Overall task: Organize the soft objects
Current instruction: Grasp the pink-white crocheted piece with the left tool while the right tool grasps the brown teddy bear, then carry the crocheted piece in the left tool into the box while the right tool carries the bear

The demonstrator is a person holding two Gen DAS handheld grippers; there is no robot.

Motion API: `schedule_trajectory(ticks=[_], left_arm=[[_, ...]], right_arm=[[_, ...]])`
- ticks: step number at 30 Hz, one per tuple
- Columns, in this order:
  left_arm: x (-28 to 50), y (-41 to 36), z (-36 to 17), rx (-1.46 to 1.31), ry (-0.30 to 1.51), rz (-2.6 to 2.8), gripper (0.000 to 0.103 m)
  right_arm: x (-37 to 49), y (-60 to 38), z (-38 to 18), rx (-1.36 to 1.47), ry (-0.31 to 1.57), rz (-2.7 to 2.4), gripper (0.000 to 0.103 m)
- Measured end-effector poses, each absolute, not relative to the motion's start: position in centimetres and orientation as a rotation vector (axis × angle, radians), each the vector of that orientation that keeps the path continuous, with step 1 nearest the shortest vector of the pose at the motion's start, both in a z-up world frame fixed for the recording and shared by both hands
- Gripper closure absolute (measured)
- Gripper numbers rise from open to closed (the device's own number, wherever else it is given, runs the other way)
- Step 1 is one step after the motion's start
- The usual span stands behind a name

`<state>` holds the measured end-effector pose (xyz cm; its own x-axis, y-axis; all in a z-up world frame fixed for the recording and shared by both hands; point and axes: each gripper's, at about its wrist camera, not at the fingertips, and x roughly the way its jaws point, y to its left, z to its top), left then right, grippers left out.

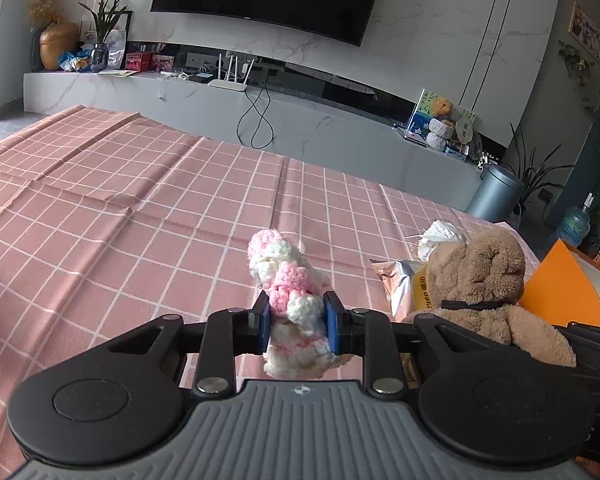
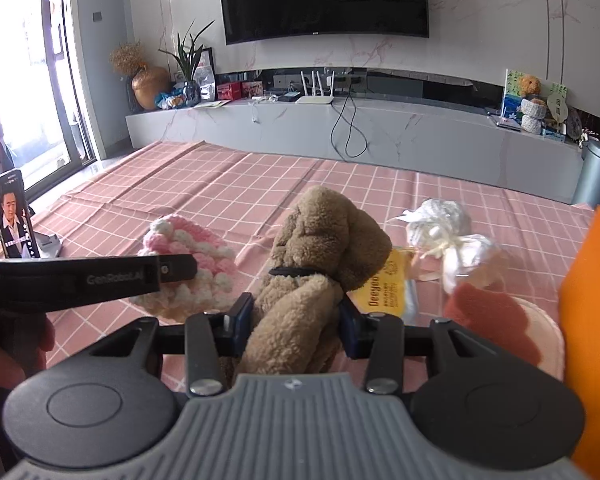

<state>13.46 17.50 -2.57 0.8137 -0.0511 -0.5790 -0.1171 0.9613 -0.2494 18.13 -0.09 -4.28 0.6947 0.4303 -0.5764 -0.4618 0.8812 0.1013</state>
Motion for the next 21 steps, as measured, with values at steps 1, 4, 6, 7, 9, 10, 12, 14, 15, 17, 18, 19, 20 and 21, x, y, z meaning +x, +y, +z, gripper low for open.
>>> schedule_trajectory(ticks=[1,4,6,7,9,10,12,14,15,17,18,19,20,21], left_arm=[[13.0,17.2,-2.3,-0.278,0.619,0.029,0.073],[11.6,16.1,-1.5,-0.266,0.606,0.002,0.073],[10.8,15.1,-0.8,-0.248,0.595,-0.018,0.073],[10.5,14.6,-0.5,-0.241,0.588,-0.029,0.073],[9.9,13.5,0.1,-0.223,0.574,-0.055,0.073],[9.6,13.0,0.4,-0.214,0.568,-0.065,0.073],[9.2,11.8,1.0,-0.196,0.552,-0.090,0.073],[8.9,10.6,1.5,-0.178,0.535,-0.121,0.073],[8.7,10.0,1.8,-0.168,0.527,-0.136,0.073],[8.6,8.6,2.2,-0.143,0.516,-0.165,0.073],[8.5,7.9,2.4,-0.134,0.510,-0.180,0.073],[8.6,7.2,2.6,-0.124,0.505,-0.198,0.073],[8.7,6.5,2.8,-0.117,0.502,-0.216,0.073],[8.8,5.9,3.0,-0.112,0.499,-0.234,0.073]], right_arm=[[17.6,-0.8,-4.0,-0.045,0.622,0.496,0.060],[16.1,-2.9,-3.0,-0.031,0.601,0.474,0.060],[15.2,-4.2,-2.4,-0.023,0.582,0.459,0.060],[14.6,-4.8,-2.0,-0.017,0.573,0.450,0.060],[13.6,-6.1,-1.4,-0.006,0.553,0.435,0.060],[13.1,-6.8,-1.2,-0.002,0.544,0.427,0.060],[12.2,-8.2,-0.7,0.006,0.527,0.411,0.059],[11.4,-9.5,-0.2,0.012,0.509,0.395,0.059],[10.9,-10.1,0.0,0.013,0.500,0.387,0.059],[10.1,-11.4,0.5,0.016,0.480,0.369,0.059],[9.8,-12.1,0.8,0.017,0.471,0.361,0.059],[9.5,-12.7,1.0,0.016,0.464,0.352,0.059],[9.3,-13.3,1.2,0.015,0.458,0.342,0.059],[9.0,-14.1,1.4,0.014,0.452,0.330,0.059]])
